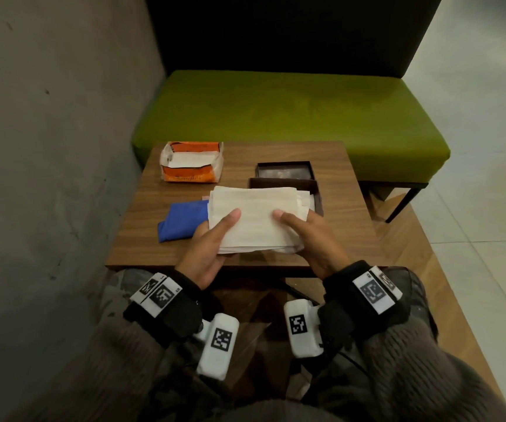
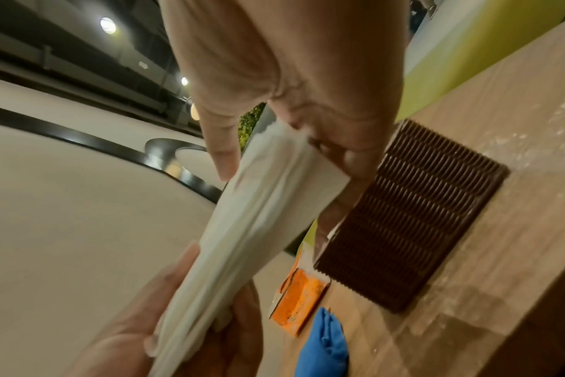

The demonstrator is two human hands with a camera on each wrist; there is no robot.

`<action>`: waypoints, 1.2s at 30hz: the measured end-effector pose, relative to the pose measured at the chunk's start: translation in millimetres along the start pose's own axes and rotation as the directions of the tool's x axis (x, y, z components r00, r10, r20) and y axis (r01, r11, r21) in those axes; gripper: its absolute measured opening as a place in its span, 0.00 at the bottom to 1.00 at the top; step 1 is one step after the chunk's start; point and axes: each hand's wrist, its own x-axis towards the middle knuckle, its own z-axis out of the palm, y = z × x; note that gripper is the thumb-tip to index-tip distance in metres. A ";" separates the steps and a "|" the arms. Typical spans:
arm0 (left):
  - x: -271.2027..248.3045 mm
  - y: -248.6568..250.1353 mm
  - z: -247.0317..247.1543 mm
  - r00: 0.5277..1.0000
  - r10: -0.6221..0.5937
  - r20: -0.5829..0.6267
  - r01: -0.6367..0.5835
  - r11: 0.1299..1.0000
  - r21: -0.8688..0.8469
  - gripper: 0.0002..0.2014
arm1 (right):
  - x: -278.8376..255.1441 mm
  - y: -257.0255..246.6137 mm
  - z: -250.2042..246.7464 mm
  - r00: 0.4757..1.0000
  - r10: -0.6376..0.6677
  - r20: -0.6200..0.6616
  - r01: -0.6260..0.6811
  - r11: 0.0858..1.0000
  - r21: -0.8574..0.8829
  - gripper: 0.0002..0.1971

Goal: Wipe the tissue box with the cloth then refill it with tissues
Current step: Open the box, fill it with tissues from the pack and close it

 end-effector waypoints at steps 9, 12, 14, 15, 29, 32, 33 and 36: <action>9.9 -9.4 6.2 0.996 0.063 -0.060 -0.046 0.966 0.253 0.18 | 1.1 -1.9 3.5 0.996 0.067 -0.051 -0.072 0.992 -0.105 0.14; 18.4 -10.6 13.7 0.994 0.059 -0.090 -0.031 0.959 0.283 0.18 | 8.3 -6.5 0.6 0.996 0.055 -0.076 -0.066 0.988 -0.139 0.08; 28.8 -5.7 17.1 0.989 0.088 -0.119 -0.042 0.937 0.346 0.18 | 15.1 -14.8 -4.8 0.993 -0.005 -0.118 -0.016 0.984 -0.180 0.08; 34.8 -2.4 18.1 0.987 0.115 -0.112 -0.061 0.914 0.402 0.18 | 19.0 -18.7 -9.4 0.989 -0.045 -0.141 0.014 0.977 -0.213 0.08; 113.0 12.9 17.5 0.928 0.365 0.079 -0.235 0.404 0.884 0.11 | 74.3 -21.6 -58.4 0.952 -0.283 -0.120 0.084 0.614 -0.785 0.15; 116.9 9.1 12.4 0.924 0.343 0.171 -0.248 0.192 0.950 0.10 | 81.6 -16.2 -63.6 0.957 -0.274 -0.098 0.029 0.426 -0.904 0.18; 117.7 8.3 12.7 0.926 0.323 0.197 -0.249 0.130 0.960 0.10 | 82.7 -15.6 -64.3 0.961 -0.261 -0.096 -0.002 0.339 -0.941 0.20; 124.4 6.9 16.5 0.919 0.328 0.218 -0.197 -0.096 0.976 0.14 | 84.7 -12.8 -60.3 0.956 -0.280 -0.081 -0.053 0.106 -0.993 0.30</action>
